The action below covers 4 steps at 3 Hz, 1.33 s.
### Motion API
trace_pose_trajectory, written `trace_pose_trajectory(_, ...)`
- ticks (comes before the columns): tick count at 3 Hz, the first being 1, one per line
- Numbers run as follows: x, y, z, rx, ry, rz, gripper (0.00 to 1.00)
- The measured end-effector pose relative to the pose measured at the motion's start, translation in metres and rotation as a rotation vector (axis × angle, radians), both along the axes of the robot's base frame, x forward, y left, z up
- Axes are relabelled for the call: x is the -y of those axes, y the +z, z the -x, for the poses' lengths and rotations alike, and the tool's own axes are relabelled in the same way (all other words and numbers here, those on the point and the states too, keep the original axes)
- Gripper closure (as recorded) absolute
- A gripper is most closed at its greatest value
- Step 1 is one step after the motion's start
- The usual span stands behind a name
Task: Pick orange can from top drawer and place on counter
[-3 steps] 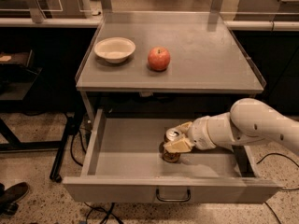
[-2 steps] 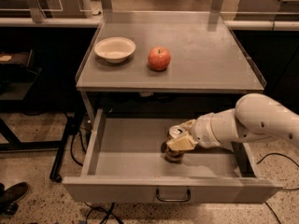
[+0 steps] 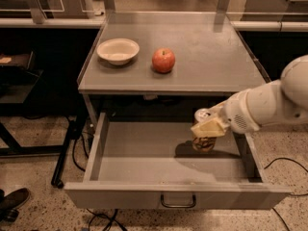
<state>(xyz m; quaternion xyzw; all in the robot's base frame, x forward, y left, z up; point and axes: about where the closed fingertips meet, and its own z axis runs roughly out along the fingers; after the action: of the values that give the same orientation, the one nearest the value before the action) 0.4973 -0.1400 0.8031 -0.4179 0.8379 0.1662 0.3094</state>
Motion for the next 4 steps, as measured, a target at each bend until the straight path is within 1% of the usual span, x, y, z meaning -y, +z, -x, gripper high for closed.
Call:
trace_pose_trajectory(1,-0.001,0.009,0.002,0.007,0.0,0.005,1.0)
trace_pose_trajectory(2,-0.004,0.017,-0.013,0.017,-0.009,-0.012,1.0)
trace_pose_trajectory(3,0.002,0.055,-0.049,0.067,-0.045,-0.022,1.0)
trace_pose_trajectory(4,0.018,0.107,-0.078,0.14,-0.088,-0.005,1.0)
